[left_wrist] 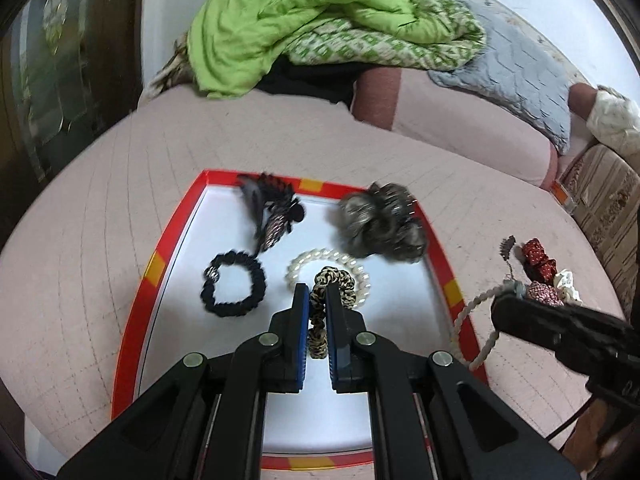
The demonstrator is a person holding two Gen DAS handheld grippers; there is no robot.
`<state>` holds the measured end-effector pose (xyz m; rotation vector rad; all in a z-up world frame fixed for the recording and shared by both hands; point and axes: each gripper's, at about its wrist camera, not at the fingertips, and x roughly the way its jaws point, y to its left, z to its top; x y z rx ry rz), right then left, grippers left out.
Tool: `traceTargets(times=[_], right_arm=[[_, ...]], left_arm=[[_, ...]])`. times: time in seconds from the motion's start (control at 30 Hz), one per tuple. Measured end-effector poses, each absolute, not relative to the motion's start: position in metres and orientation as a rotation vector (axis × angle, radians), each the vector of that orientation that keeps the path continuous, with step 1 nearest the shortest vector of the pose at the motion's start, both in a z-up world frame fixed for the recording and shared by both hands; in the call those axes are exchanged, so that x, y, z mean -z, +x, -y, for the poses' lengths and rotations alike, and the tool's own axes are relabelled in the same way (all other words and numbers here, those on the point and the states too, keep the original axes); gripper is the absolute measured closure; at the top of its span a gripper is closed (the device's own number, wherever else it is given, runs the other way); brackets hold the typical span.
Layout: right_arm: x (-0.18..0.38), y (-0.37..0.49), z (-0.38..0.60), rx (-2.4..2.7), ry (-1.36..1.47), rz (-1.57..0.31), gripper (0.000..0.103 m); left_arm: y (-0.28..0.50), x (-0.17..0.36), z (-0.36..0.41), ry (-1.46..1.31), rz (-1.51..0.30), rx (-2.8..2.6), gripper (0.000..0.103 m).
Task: Organize jewelry
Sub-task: 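Lower the leopard hair tie and jade bracelet into the tray and open both grippers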
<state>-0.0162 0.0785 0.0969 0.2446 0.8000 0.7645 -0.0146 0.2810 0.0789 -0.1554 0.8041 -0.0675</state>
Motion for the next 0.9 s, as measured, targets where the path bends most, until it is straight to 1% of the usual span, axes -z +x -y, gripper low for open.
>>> traceTargets(times=[0.5,0.9], right_arm=[[-0.063,0.017,-0.114,-0.637,0.177,-0.929,0.095],[-0.05,0.041,-0.12,-0.582,0.176,-0.983,0.095]], left_arm=[[0.001,-0.054,-0.304,-0.185,-0.896,-0.007,0.095],[0.004,-0.05,-0.307,-0.188,-0.914,-0.028,0.095]])
